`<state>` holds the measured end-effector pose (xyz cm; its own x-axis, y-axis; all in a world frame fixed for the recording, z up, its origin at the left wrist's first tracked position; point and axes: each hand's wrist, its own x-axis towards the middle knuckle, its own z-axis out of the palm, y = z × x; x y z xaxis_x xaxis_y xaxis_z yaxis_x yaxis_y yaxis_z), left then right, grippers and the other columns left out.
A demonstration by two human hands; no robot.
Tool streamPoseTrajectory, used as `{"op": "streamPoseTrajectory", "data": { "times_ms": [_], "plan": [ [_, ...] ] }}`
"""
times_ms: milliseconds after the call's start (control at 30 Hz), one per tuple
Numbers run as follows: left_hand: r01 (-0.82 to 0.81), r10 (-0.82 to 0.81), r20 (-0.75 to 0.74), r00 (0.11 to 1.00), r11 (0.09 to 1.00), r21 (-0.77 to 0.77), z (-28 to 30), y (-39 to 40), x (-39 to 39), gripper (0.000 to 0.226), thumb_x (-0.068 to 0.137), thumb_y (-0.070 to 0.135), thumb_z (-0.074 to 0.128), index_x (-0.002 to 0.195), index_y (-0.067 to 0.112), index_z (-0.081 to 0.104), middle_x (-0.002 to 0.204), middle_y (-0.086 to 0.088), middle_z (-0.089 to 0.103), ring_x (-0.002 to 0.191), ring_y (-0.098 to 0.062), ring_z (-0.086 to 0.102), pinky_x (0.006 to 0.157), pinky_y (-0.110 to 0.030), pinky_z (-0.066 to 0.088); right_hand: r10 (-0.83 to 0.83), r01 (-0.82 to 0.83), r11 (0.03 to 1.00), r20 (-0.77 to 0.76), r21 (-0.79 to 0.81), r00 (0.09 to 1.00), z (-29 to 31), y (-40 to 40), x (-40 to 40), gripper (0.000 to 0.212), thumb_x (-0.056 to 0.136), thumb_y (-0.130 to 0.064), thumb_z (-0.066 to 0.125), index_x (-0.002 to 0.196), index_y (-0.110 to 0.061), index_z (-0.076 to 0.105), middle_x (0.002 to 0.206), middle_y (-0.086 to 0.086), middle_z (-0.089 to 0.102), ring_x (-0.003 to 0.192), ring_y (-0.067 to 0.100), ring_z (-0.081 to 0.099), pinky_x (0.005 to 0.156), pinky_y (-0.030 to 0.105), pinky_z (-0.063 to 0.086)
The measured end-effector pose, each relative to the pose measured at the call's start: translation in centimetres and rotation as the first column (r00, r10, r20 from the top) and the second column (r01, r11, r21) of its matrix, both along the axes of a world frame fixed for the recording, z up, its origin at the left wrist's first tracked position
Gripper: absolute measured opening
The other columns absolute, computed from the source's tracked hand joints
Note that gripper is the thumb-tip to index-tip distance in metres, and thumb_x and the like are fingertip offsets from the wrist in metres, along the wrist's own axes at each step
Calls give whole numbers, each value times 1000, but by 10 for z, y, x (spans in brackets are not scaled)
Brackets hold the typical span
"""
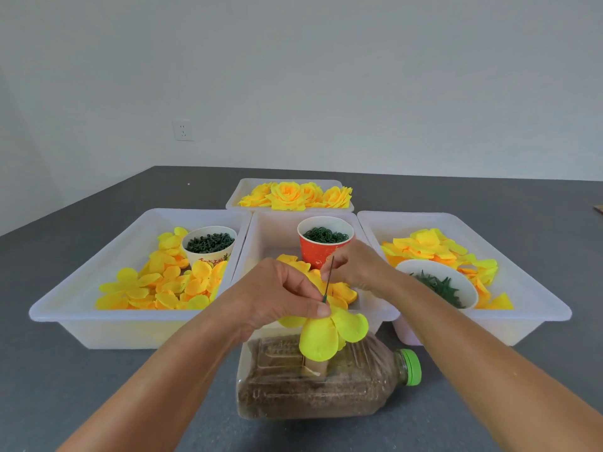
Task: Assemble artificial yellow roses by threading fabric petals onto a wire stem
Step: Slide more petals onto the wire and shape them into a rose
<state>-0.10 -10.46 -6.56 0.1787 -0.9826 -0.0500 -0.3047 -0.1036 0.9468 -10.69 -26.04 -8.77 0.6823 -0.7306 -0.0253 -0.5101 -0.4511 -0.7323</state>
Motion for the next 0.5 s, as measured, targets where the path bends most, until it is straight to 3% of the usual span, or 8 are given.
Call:
{"op": "streamPoseTrajectory", "data": {
  "times_ms": [100,167,267,367,500],
  "plan": [
    [-4,4,-5,1000,1000,-1,-2,3,-1,9,68,5,79,69,10,71,85,-16,68,73,-11,56,64,-17,43,105,-116,991,-142,-72,984,-16,-5,18,28,74,-11,76,101,-11,70,94,-2,63,87,11,57,78,25,48],
    [-20,20,-22,1000,1000,0,-3,4,0,9,69,4,79,71,9,71,77,-9,67,69,-6,56,63,-14,42,189,-231,964,-270,-135,944,-21,-3,27,18,75,-7,71,85,-20,65,81,-9,53,74,7,46,62,16,37],
    [-34,34,-49,998,999,-1,-4,5,0,10,69,4,79,70,10,70,65,2,64,59,1,55,57,-9,40,216,-307,928,-367,-212,905,-24,1,32,43,75,2,61,57,-30,38,64,-16,33,73,12,34,52,14,22],
    [-45,45,-52,998,999,-1,-5,4,0,10,68,6,79,70,11,70,66,3,65,61,0,54,58,-11,41,176,-282,917,-349,-283,920,-24,3,28,39,73,3,59,49,-19,38,55,-8,33,65,15,32,48,19,20],
    [-41,41,-48,998,999,0,-5,4,0,9,69,6,78,73,8,71,73,-3,66,67,-5,56,63,-13,43,121,-181,944,-222,-276,968,-23,0,24,43,78,-3,64,44,-18,42,49,-4,36,49,9,29,49,24,23]
  ]
}}
